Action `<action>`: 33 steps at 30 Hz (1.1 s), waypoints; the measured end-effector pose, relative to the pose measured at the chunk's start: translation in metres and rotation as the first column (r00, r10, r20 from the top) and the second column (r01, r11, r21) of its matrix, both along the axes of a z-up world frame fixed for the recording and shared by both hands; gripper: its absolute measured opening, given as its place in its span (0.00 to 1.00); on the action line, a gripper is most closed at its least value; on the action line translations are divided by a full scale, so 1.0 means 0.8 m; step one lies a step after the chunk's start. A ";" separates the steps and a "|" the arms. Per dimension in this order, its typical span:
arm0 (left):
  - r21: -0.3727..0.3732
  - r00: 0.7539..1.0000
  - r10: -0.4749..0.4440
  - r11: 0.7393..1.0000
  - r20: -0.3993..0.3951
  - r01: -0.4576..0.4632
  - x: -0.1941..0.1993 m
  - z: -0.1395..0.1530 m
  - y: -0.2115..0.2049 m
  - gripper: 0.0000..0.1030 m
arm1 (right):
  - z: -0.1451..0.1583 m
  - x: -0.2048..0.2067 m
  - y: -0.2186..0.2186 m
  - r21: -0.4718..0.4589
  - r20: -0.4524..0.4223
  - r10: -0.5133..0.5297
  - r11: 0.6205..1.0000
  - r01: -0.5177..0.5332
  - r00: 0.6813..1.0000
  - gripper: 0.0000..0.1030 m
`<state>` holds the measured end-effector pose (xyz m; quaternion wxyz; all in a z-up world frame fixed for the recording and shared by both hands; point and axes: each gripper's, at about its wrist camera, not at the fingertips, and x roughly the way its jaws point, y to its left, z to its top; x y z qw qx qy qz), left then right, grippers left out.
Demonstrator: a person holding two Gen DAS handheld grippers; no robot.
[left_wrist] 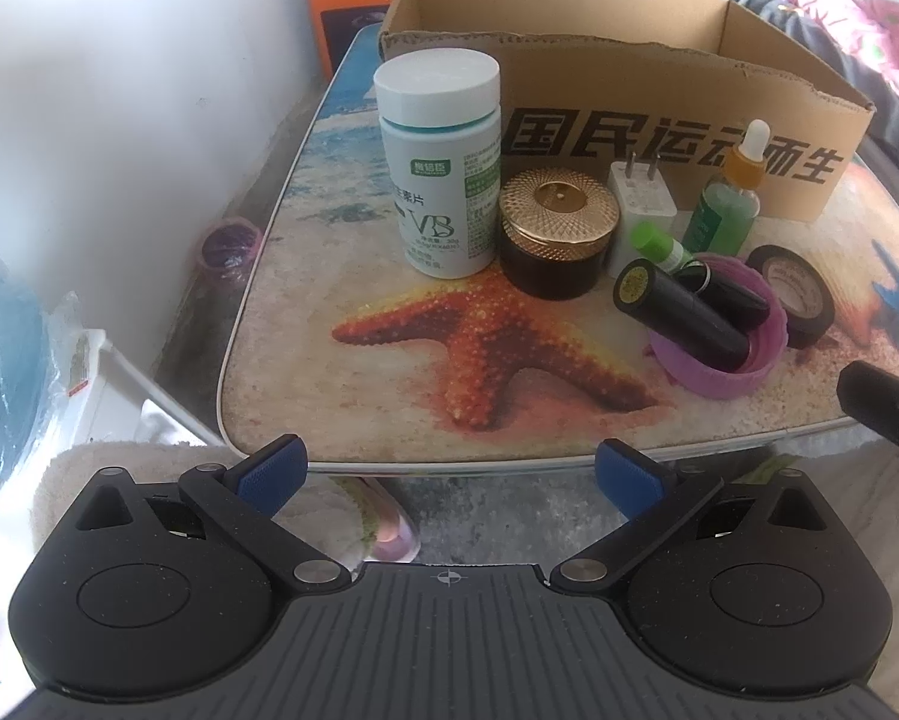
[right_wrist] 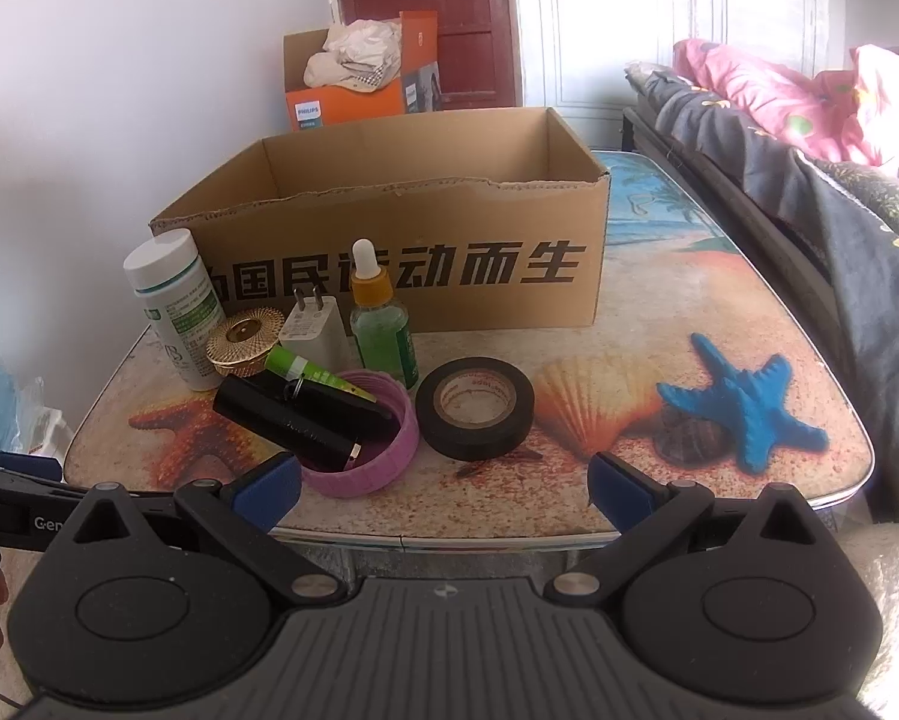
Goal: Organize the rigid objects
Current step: 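Move the right tool toward the pink bowl of small items, then grasp the black cylinder in the pink bowl with the right tool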
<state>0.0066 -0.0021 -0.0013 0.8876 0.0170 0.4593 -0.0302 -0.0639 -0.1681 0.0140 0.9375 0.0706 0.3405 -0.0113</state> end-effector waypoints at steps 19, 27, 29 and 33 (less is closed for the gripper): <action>-0.034 0.969 -0.154 0.986 0.191 0.163 0.000 0.007 -0.025 0.99 | -0.003 0.002 -0.057 0.177 0.118 -0.068 0.983 0.047 0.991 0.79; -0.155 0.955 -0.245 0.950 0.168 0.271 0.006 0.004 -0.046 0.94 | 0.001 0.015 -0.051 0.246 0.160 0.082 0.962 -0.120 0.984 0.66; -0.166 0.953 -0.253 0.945 0.168 0.281 0.007 0.000 -0.051 0.92 | 0.003 0.022 -0.046 0.256 0.173 0.145 0.948 -0.187 0.974 0.64; -0.186 0.952 -0.247 0.942 0.179 0.279 0.011 -0.008 -0.055 0.81 | 0.007 0.042 -0.033 0.281 0.175 0.270 0.908 -0.311 0.947 0.56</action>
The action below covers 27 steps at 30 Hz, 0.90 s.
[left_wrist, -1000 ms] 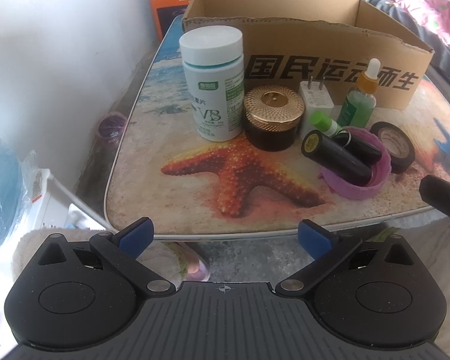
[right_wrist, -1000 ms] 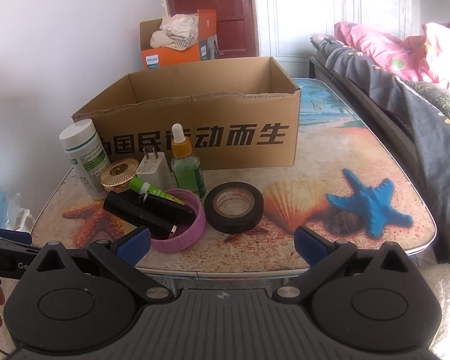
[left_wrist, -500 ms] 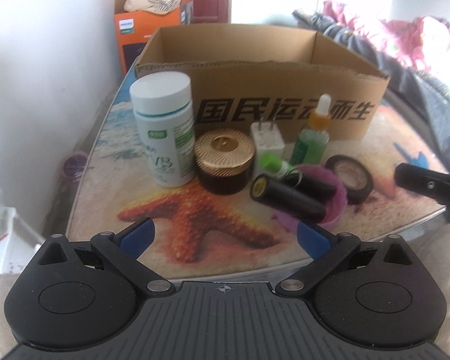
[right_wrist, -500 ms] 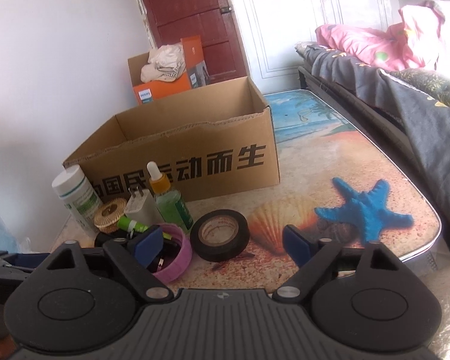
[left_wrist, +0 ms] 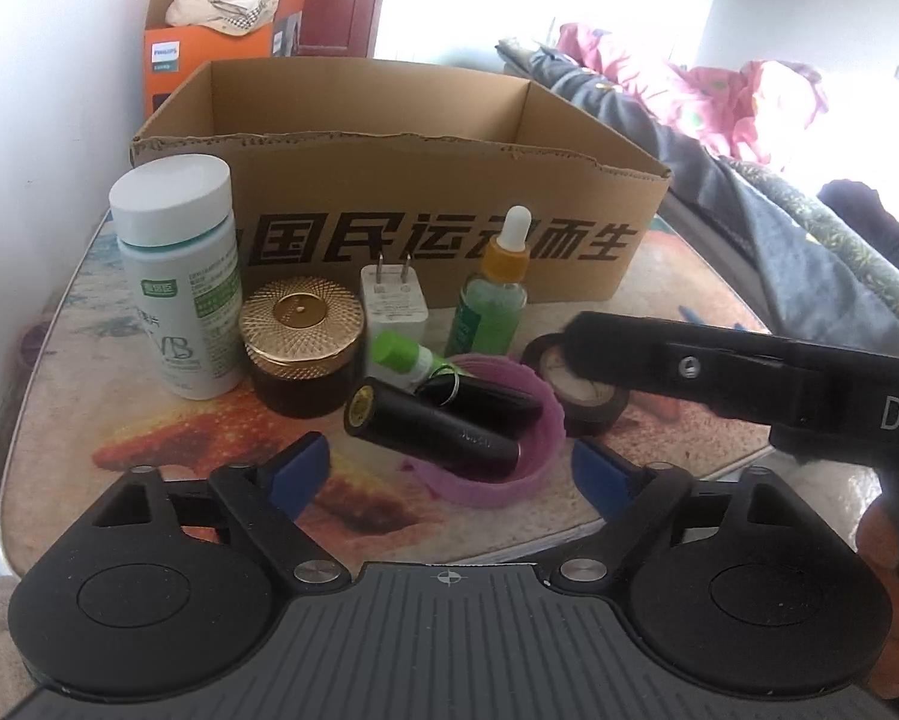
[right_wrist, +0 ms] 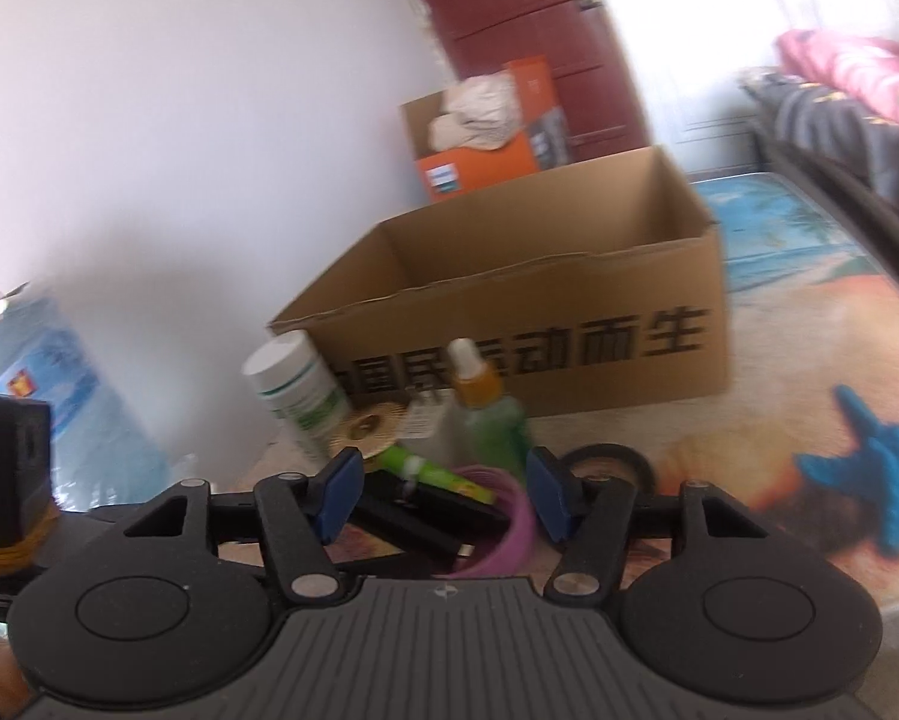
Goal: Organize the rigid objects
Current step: 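Grasp the black cylinder in the pink bowl with the right tool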
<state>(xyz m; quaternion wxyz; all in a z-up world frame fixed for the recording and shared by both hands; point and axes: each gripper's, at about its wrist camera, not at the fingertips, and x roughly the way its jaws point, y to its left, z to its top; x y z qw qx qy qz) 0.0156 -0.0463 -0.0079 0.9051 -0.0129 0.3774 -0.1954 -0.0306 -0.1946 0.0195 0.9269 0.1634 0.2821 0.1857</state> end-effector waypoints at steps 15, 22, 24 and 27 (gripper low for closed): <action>-0.071 0.994 0.023 0.997 0.104 -0.016 0.003 -0.014 0.007 0.44 | 0.007 0.077 0.047 -0.072 -0.119 0.348 0.931 -0.357 0.930 0.31; -0.044 0.989 -0.020 0.999 0.146 0.027 0.000 -0.017 -0.004 0.37 | 0.004 0.091 0.056 -0.142 -0.148 0.375 0.908 -0.395 0.915 0.28; -0.044 0.989 -0.022 0.999 0.145 0.029 0.001 -0.018 -0.005 0.37 | 0.001 0.094 0.055 -0.140 -0.158 0.378 0.906 -0.399 0.912 0.28; -0.059 0.990 -0.020 0.998 0.139 0.029 0.004 -0.018 -0.004 0.36 | 0.001 0.095 0.055 -0.143 -0.163 0.379 0.905 -0.401 0.911 0.28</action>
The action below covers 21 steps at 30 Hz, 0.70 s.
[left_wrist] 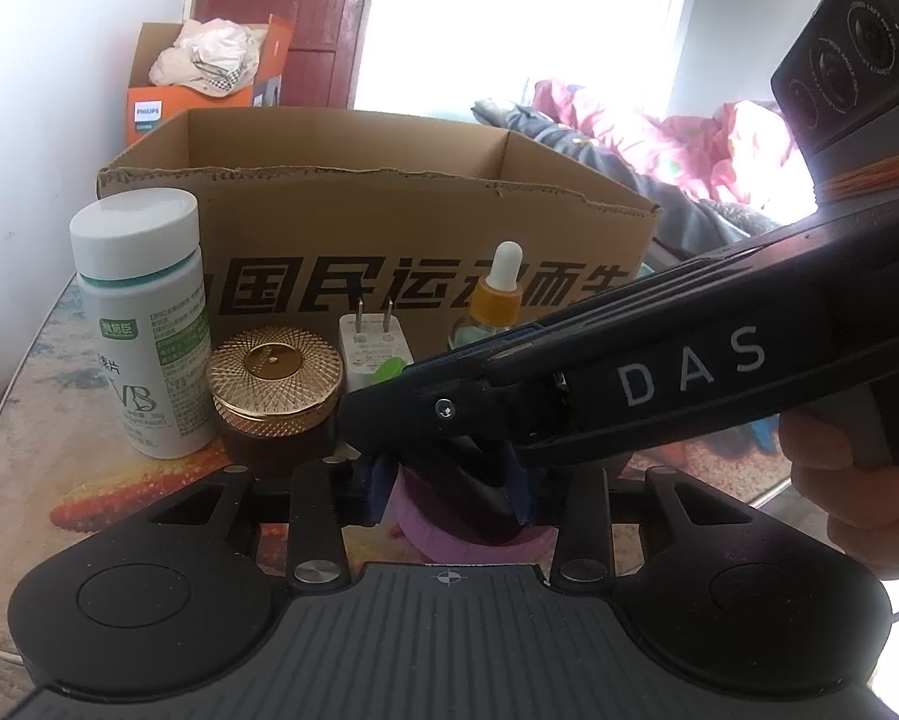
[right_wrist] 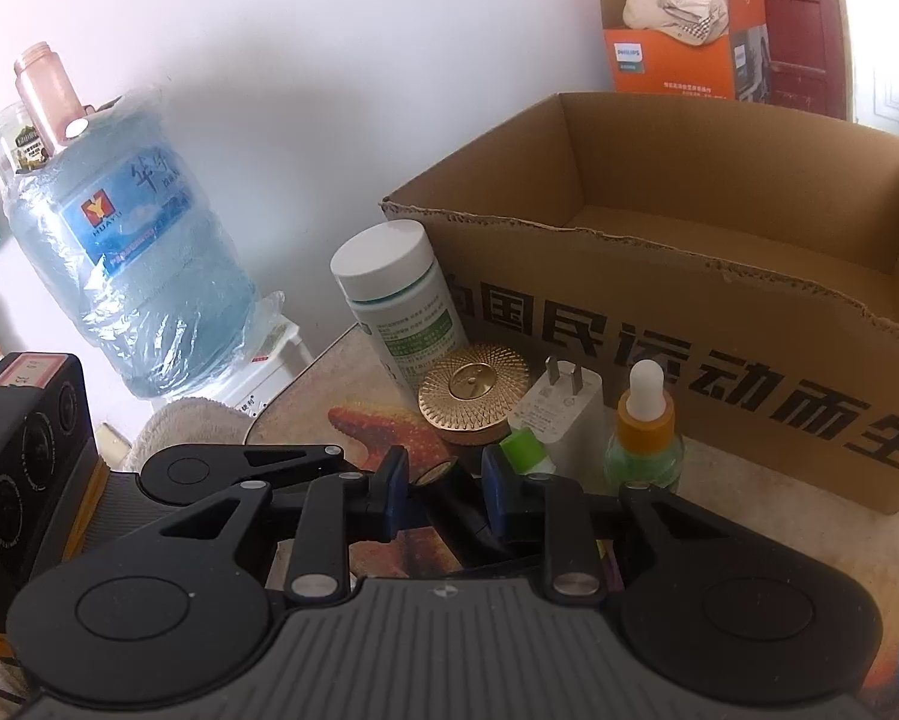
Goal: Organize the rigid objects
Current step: 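Grasp the black cylinder in the pink bowl with the right tool, then carry the black cylinder into the cardboard box and open the right tool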
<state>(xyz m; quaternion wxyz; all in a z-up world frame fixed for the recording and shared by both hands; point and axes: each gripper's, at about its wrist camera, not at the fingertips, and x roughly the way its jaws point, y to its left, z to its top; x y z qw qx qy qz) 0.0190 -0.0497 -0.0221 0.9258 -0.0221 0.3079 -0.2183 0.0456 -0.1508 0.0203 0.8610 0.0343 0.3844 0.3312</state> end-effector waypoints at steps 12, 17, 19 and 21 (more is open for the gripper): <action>-0.034 1.000 0.023 0.999 0.016 -0.023 -0.005 0.009 0.001 0.20 | 0.016 -0.012 -0.003 -0.018 0.040 -0.026 0.999 0.026 0.999 0.25; -0.033 0.998 0.027 0.999 0.049 -0.025 -0.012 0.019 -0.001 0.20 | 0.028 -0.024 -0.005 -0.008 0.081 -0.055 0.998 0.056 0.995 0.25; -0.044 0.998 0.030 0.999 0.046 -0.028 -0.011 0.024 0.000 0.20 | 0.031 -0.027 -0.005 0.000 0.091 -0.066 0.998 0.066 0.994 0.25; -0.055 0.998 0.030 0.998 0.050 -0.027 -0.012 0.031 0.003 0.20 | 0.037 -0.030 -0.004 0.008 0.102 -0.076 0.997 0.075 0.992 0.25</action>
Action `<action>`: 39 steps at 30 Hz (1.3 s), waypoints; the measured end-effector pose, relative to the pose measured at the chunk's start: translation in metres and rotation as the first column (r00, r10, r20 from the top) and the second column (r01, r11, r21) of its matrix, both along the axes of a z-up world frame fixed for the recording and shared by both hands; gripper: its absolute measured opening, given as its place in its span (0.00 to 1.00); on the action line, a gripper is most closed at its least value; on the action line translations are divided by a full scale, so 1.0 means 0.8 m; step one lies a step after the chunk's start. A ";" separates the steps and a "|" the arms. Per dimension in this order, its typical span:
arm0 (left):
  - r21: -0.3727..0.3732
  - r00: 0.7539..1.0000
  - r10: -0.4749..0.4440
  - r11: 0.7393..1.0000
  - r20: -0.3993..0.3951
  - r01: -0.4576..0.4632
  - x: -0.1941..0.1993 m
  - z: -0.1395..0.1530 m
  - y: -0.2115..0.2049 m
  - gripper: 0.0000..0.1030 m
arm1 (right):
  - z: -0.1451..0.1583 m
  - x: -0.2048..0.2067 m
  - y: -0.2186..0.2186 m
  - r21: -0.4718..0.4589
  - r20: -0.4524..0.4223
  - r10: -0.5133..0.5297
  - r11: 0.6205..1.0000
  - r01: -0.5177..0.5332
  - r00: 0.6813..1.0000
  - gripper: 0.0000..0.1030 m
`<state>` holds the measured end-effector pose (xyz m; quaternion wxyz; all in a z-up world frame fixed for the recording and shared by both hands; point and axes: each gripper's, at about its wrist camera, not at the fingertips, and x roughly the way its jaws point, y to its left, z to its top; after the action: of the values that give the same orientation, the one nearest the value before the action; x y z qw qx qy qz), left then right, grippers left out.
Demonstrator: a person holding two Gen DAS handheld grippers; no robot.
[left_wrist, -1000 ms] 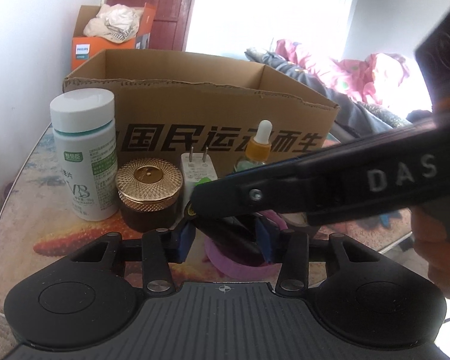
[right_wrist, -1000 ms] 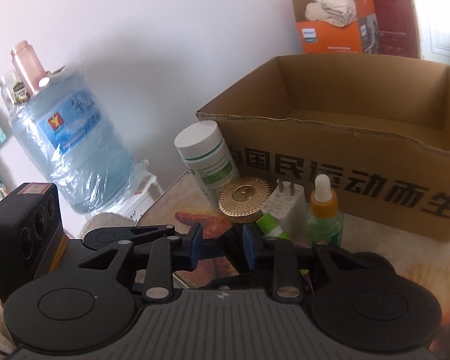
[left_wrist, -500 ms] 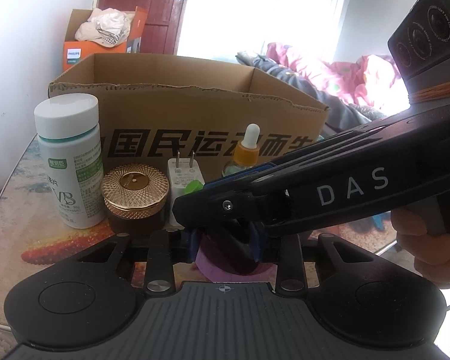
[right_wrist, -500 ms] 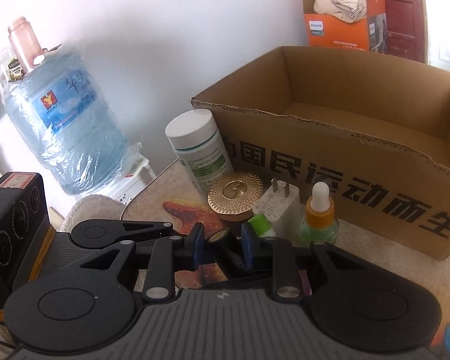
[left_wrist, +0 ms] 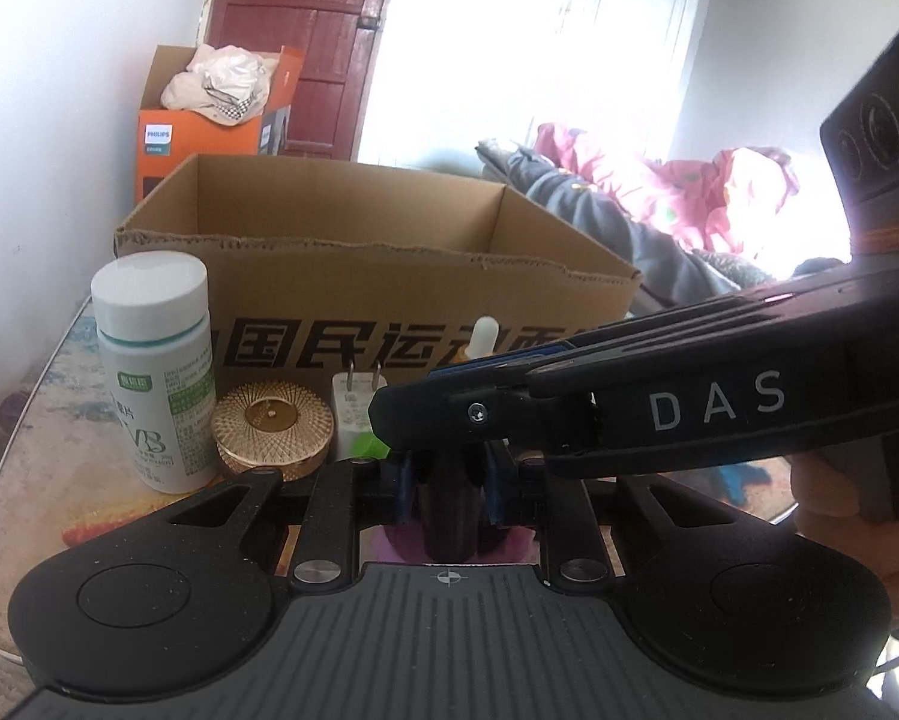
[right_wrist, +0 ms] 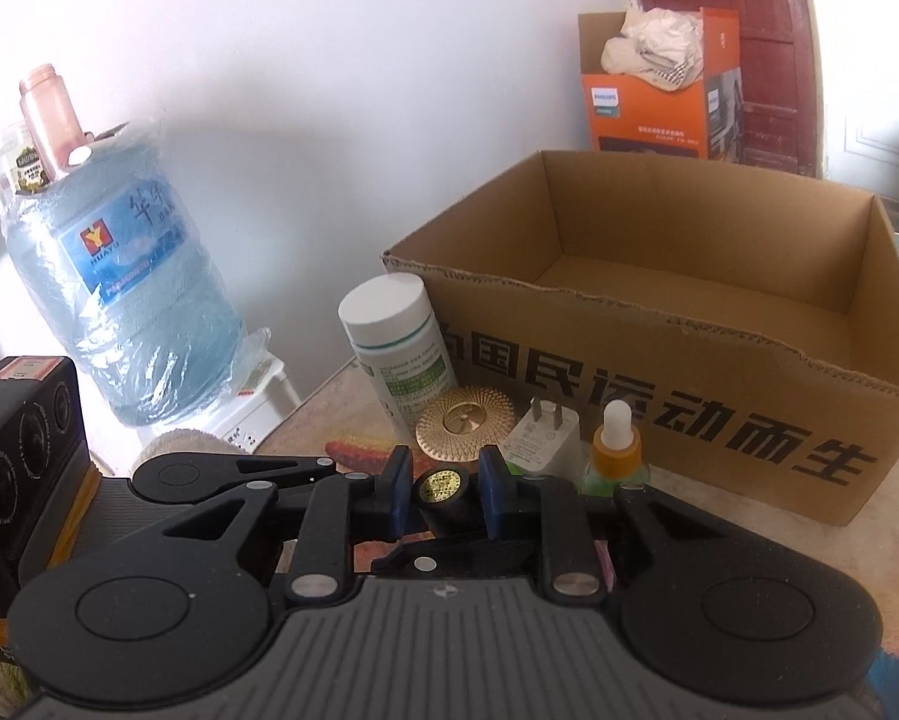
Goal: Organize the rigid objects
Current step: 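Carry the black cylinder into the cardboard box and open the right tool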
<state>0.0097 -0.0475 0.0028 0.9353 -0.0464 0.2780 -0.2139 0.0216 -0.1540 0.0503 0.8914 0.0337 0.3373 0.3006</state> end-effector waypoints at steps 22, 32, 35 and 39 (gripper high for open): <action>0.106 0.999 0.024 0.994 0.046 -0.029 0.153 0.154 0.020 0.20 | 0.155 0.154 0.016 0.179 0.014 -0.035 0.983 0.032 0.999 0.25; 0.285 0.970 0.064 0.959 -0.236 0.006 0.279 0.078 0.007 0.20 | 0.033 0.320 -0.014 0.251 -0.468 -0.065 0.947 0.203 0.881 0.25; 0.345 0.955 0.095 0.938 -0.280 0.008 0.306 0.061 0.004 0.20 | 0.000 0.353 -0.014 0.242 -0.555 -0.065 0.941 0.236 0.829 0.25; 0.403 0.934 0.141 0.915 -0.329 0.004 0.333 0.045 0.002 0.21 | -0.042 0.390 -0.004 0.211 -0.633 -0.071 0.942 0.261 0.771 0.24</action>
<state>0.2763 -0.0460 0.0390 0.8674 0.0970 0.4760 -0.1077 0.3336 -0.1574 0.0164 0.7408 0.2888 0.5579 0.2379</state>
